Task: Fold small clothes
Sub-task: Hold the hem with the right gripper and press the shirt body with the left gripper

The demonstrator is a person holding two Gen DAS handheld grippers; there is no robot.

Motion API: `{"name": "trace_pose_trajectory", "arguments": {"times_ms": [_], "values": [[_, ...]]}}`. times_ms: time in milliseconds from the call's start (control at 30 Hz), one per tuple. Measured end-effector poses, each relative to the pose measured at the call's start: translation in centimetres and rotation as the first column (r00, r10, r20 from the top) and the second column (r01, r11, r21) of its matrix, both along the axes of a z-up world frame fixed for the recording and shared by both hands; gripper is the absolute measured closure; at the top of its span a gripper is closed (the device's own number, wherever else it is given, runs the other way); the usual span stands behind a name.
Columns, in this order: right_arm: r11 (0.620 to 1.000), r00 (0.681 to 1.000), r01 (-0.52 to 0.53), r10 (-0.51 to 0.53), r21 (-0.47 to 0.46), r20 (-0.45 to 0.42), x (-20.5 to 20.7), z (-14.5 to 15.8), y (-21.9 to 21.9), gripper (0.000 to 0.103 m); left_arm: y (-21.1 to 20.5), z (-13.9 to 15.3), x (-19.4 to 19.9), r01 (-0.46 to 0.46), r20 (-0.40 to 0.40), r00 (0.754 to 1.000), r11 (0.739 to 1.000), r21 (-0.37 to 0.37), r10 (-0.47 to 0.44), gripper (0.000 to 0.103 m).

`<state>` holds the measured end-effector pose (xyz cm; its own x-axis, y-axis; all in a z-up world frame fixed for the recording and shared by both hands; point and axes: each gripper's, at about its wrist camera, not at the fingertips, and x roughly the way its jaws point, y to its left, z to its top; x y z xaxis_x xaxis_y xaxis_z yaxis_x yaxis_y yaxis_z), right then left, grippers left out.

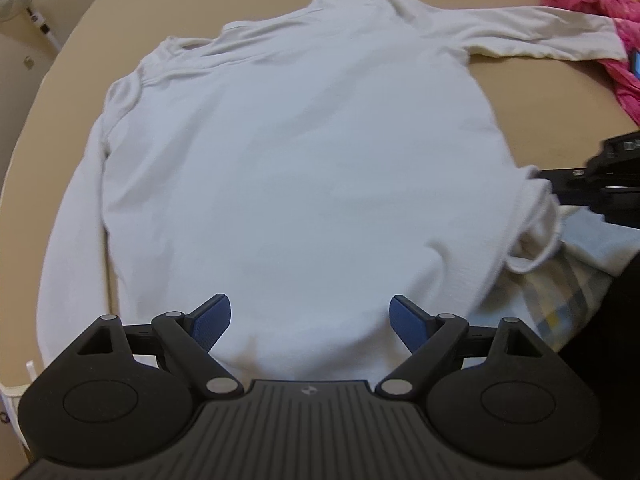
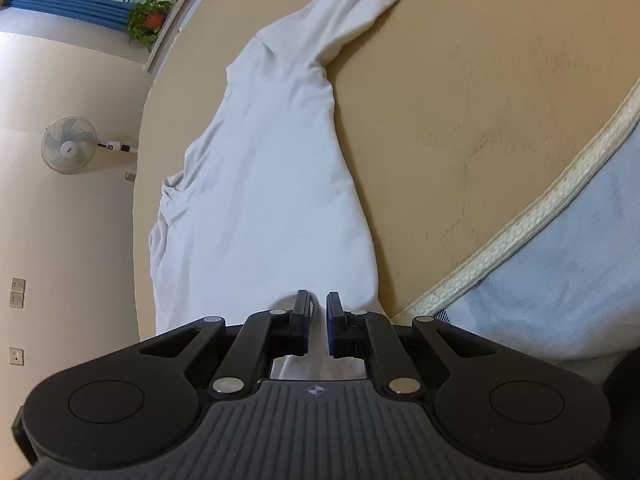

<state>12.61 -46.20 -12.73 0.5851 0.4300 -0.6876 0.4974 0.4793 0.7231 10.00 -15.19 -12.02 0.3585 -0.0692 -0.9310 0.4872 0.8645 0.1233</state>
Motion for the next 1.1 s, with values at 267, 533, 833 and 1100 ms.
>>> {"name": "trace_pose_trajectory", "arguments": {"times_ms": [267, 533, 833, 1100], "values": [[0.987, 0.994, -0.086, 0.076, -0.138, -0.078, -1.0, 0.3, 4.3, 0.046, -1.1, -1.9, -1.0, 0.037, -0.016, 0.999, 0.999, 0.024, -0.037, 0.012], [0.886, 0.972, -0.212, 0.146, -0.412, -0.186, -3.5, 0.5, 8.0, 0.099, 2.3, -2.3, -2.3, -0.007, -0.020, 1.000, 0.999, 0.045, 0.008, 0.012], [0.846, 0.992, -0.126, 0.097, -0.519, -0.083, -8.5, 5.4, 2.4, 0.099, 2.5, -1.9, -4.8, 0.042, 0.012, 0.999, 0.999, 0.033, -0.042, 0.012], [0.842, 0.990, -0.138, 0.120, -0.522, -0.068, -7.8, 6.1, 3.8, 0.099, -5.4, 0.6, -8.2, 0.246, 0.075, 0.968, 0.963, -0.111, -0.238, 0.008]]}}
